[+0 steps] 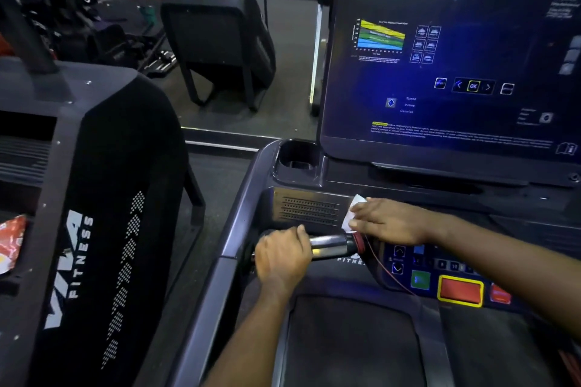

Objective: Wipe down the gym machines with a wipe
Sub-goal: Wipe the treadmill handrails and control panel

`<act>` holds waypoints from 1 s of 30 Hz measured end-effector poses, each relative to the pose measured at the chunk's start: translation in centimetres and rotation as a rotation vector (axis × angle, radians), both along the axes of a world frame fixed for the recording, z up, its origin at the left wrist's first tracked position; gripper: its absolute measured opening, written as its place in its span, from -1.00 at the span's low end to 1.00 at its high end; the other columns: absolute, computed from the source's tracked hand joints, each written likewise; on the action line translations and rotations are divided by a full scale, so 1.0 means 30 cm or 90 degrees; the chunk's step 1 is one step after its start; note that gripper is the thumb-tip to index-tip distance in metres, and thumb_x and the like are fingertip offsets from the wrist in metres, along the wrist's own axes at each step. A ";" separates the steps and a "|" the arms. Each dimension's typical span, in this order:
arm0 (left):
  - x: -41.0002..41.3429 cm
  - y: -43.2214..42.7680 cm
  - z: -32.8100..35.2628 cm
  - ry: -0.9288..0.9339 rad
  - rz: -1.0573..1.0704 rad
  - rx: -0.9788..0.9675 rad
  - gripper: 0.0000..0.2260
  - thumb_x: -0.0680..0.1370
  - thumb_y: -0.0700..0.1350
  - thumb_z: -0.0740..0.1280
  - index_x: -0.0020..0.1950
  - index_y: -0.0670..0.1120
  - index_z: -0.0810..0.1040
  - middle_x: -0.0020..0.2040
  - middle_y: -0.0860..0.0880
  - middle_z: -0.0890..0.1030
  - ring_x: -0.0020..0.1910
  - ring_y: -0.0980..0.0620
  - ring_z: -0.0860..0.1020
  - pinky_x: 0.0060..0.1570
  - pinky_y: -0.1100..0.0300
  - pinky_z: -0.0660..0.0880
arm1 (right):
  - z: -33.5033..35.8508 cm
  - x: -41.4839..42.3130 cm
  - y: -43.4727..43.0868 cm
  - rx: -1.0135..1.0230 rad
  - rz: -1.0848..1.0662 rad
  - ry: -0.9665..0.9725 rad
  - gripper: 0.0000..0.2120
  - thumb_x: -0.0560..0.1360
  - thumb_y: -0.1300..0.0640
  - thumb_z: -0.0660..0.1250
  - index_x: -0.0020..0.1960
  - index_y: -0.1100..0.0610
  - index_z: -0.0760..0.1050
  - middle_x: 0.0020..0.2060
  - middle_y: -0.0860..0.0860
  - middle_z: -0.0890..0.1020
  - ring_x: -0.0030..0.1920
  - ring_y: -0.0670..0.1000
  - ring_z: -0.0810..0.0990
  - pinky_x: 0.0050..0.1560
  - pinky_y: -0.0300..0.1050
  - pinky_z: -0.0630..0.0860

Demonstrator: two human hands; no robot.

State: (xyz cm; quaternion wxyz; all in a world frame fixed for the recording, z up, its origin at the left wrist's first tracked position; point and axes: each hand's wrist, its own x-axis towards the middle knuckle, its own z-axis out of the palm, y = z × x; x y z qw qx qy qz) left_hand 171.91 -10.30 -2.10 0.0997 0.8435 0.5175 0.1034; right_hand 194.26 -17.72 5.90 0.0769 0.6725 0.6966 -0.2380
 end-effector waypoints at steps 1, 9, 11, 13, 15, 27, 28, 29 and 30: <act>0.004 0.004 -0.013 0.002 0.007 0.024 -0.48 0.57 0.07 0.04 -0.33 -0.13 0.66 -0.46 -0.13 0.59 -0.46 -0.21 0.58 -0.44 0.10 0.45 | 0.001 -0.015 0.015 -0.028 0.002 -0.021 -0.15 0.55 -0.37 -0.23 0.42 0.13 0.51 0.49 0.07 0.43 0.55 -0.06 0.24 0.59 -0.13 -0.02; 0.006 0.003 -0.023 0.001 0.031 0.040 -0.52 0.56 0.06 0.07 -0.35 -0.13 0.64 -0.47 -0.12 0.58 -0.48 -0.20 0.57 -0.45 0.11 0.43 | 0.008 0.034 0.069 -0.061 -0.067 -0.012 0.08 0.32 -0.68 -0.33 0.33 -0.03 0.55 0.37 -0.08 0.55 0.39 -0.02 0.47 0.49 0.07 0.30; 0.003 0.000 -0.020 0.002 0.030 0.044 -0.52 0.56 0.06 0.07 -0.35 -0.12 0.63 -0.47 -0.12 0.58 -0.48 -0.20 0.57 -0.46 0.11 0.42 | 0.021 0.055 0.054 -0.039 -0.119 0.012 0.13 0.24 -0.72 -0.31 0.40 -0.06 0.49 0.39 -0.07 0.54 0.38 -0.02 0.49 0.46 0.05 0.34; 0.001 0.000 -0.017 0.005 0.029 0.043 -0.51 0.57 0.06 0.06 -0.34 -0.12 0.64 -0.46 -0.12 0.58 -0.47 -0.20 0.57 -0.44 0.10 0.43 | 0.021 0.054 0.036 -0.017 -0.157 0.018 0.07 0.29 -0.68 -0.28 0.50 -0.08 0.39 0.46 -0.05 0.47 0.44 0.00 0.44 0.49 0.05 0.31; 0.002 0.002 -0.019 0.008 0.027 0.041 -0.50 0.57 0.07 0.04 -0.33 -0.12 0.64 -0.45 -0.12 0.59 -0.44 -0.20 0.58 -0.42 0.09 0.44 | 0.005 0.030 0.017 0.005 -0.166 0.006 0.01 0.35 -0.64 -0.28 0.58 -0.11 0.25 0.56 -0.09 0.31 0.55 -0.04 0.28 0.55 0.04 0.20; 0.000 0.005 -0.002 0.007 -0.019 0.073 -0.53 0.68 0.04 0.05 -0.10 -0.13 0.69 -0.19 -0.14 0.69 -0.16 -0.18 0.65 -0.13 0.03 0.47 | -0.044 -0.145 -0.091 0.123 -0.338 -0.085 -0.26 0.64 -0.31 -0.11 0.60 0.19 0.15 0.60 0.14 0.18 0.60 0.09 0.16 0.53 0.06 0.22; -0.001 0.005 -0.001 0.006 -0.023 0.073 -0.53 0.68 0.05 0.04 -0.08 -0.13 0.69 -0.17 -0.14 0.69 -0.14 -0.19 0.64 -0.11 0.03 0.47 | -0.050 -0.150 -0.075 0.121 -0.356 -0.081 -0.23 0.64 -0.32 -0.11 0.61 0.22 0.13 0.60 0.17 0.17 0.61 0.11 0.12 0.55 0.07 0.17; -0.001 0.006 0.001 0.006 -0.029 0.071 -0.52 0.68 0.05 0.03 -0.07 -0.13 0.69 -0.15 -0.14 0.69 -0.12 -0.19 0.64 -0.10 0.02 0.46 | -0.053 -0.151 -0.058 0.114 -0.371 -0.076 -0.21 0.63 -0.33 -0.10 0.62 0.23 0.10 0.61 0.17 0.14 0.62 0.11 0.08 0.57 0.08 0.11; -0.002 0.006 0.004 0.004 -0.035 0.065 -0.51 0.69 0.05 0.02 -0.05 -0.13 0.69 -0.13 -0.15 0.69 -0.10 -0.19 0.64 -0.08 0.02 0.46 | -0.051 -0.150 -0.045 0.104 -0.383 -0.070 -0.20 0.63 -0.34 -0.10 0.62 0.24 0.08 0.61 0.17 0.12 0.62 0.10 0.04 0.58 0.08 0.08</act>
